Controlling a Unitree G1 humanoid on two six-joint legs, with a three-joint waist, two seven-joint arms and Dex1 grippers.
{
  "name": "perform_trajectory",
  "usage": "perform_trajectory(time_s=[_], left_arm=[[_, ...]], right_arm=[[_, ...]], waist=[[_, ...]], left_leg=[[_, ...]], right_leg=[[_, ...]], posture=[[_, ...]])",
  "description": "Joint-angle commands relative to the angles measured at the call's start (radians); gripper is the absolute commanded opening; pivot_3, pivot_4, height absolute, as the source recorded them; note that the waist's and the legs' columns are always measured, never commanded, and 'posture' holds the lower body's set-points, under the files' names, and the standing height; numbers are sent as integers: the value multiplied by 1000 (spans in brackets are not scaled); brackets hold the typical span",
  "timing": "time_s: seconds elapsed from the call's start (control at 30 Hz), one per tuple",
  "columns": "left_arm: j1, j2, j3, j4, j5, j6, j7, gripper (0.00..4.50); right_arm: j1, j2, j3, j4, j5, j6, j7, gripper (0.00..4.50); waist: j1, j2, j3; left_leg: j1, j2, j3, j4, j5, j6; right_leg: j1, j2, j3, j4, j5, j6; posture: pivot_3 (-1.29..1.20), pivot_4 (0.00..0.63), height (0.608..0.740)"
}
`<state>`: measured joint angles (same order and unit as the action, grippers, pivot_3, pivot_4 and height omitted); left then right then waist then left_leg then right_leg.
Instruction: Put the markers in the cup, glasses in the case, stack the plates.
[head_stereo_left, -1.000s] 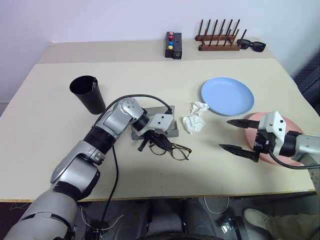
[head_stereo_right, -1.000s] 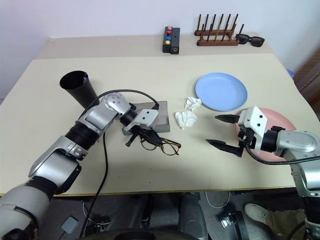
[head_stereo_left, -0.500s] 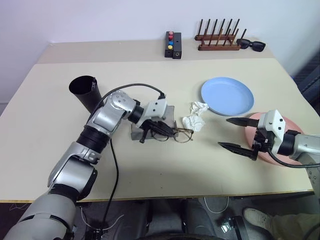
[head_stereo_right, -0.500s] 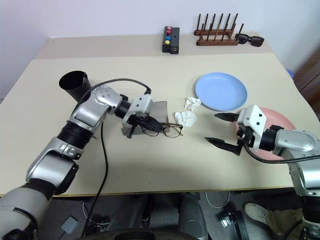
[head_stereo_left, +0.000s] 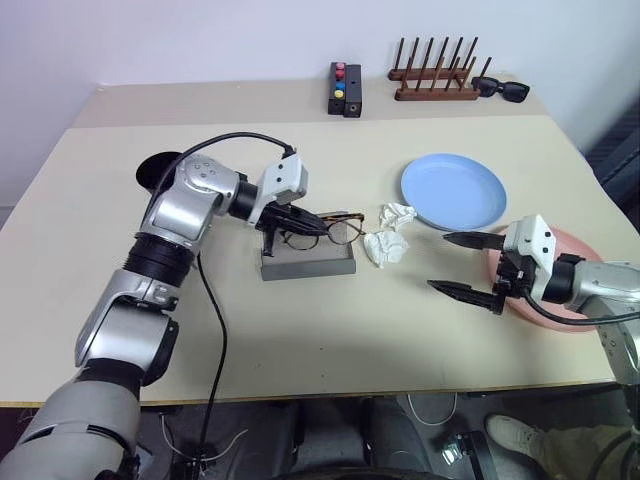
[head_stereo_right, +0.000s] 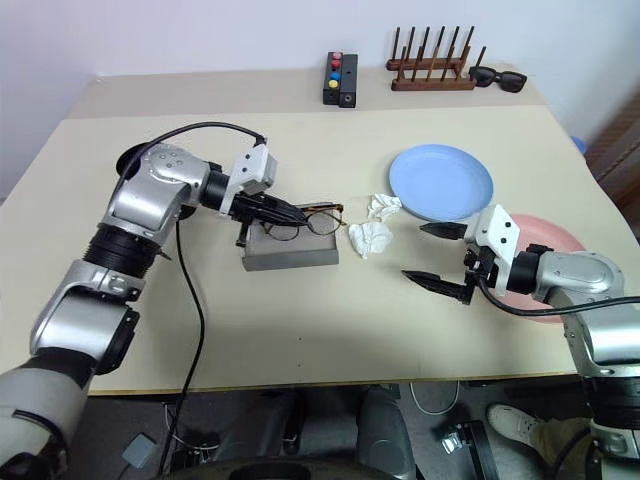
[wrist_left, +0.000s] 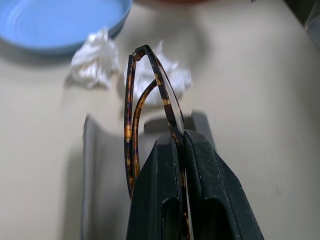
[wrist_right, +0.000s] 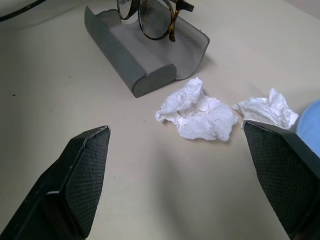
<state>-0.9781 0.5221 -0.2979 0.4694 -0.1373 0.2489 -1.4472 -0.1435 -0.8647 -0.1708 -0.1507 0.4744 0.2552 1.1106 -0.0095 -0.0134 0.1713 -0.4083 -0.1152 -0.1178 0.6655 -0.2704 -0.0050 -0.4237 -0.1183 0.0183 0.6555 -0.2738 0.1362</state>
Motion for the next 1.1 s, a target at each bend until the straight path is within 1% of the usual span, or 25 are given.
perform_trajectory(time_s=[0.03,0.57,1.1], left_arm=[[-25,19,20,9,8,-35,-16,79],[27,-35,-19,77,65,-97,-19,79],[38,-47,-33,134,92,-139,-39,79]], right_arm=[[-15,3,-18,-3,2,-21,6,4367],[6,1,-30,-29,16,-16,6,4367],[52,-18,-75,-38,26,-11,15,4367]], waist=[[0,0,0],[-1,0,0],[-1,0,0]], left_leg=[[0,0,0,0,0,0],[0,0,0,0,0,0],[0,0,0,0,0,0]], right_leg=[[0,0,0,0,0,0],[0,0,0,0,0,0],[0,0,0,0,0,0]], posture=[[0,150,740],[0,150,740],[0,150,740]])
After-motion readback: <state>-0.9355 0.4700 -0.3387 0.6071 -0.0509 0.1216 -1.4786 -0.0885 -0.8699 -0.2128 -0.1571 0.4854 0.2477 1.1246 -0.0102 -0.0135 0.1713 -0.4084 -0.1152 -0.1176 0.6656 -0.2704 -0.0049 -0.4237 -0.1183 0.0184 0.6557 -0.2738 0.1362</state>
